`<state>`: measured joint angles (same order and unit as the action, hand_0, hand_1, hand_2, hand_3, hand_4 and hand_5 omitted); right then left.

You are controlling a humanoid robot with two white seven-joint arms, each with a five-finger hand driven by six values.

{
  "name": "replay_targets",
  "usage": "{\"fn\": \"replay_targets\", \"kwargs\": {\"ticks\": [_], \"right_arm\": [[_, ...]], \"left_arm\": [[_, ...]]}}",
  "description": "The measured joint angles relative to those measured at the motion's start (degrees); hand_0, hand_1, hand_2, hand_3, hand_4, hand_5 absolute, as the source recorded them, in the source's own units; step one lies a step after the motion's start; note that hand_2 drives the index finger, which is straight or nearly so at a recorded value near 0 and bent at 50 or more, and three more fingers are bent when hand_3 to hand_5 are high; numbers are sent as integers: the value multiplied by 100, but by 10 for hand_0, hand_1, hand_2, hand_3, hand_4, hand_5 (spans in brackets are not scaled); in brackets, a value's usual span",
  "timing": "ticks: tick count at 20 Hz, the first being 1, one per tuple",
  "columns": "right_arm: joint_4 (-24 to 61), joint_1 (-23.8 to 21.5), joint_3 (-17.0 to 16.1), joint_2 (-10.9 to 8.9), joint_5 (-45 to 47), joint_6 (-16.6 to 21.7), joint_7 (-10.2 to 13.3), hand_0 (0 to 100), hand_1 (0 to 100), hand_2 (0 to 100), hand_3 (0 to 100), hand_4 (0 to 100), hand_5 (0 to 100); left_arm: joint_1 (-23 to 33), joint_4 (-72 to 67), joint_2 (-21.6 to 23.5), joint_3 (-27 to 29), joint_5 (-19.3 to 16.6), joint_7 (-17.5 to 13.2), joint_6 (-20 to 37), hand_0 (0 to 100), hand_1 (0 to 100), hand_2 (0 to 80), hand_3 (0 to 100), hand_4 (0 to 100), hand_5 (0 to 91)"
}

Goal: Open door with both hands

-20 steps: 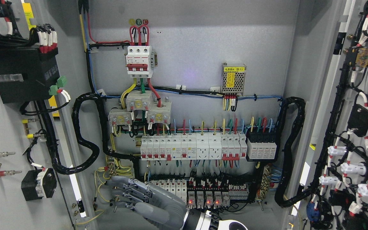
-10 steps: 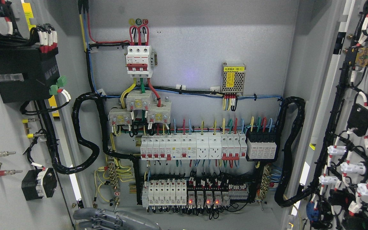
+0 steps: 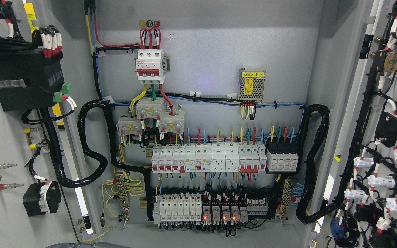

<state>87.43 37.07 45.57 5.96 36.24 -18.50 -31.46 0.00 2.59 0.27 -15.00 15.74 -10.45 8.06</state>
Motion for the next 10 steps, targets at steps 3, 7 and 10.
{"fn": "replay_targets", "kwargs": {"ticks": [3,7,10], "right_arm": [[-4,22,81,57,7,-108,5,0,500,40,0,0,0],[-7,50,167,115,8,-160,22,0,500,40,0,0,0],[-9,83,218,148,8,-208,138,0,500,40,0,0,0]], "left_arm": [[0,2,-6,-1,0,1,-1,120,556,0,0,0,0],[0,3,-12,-2,0,2,-4,120,556,0,0,0,0],[0,3,-16,-3,0,3,-4,120,556,0,0,0,0]]}}
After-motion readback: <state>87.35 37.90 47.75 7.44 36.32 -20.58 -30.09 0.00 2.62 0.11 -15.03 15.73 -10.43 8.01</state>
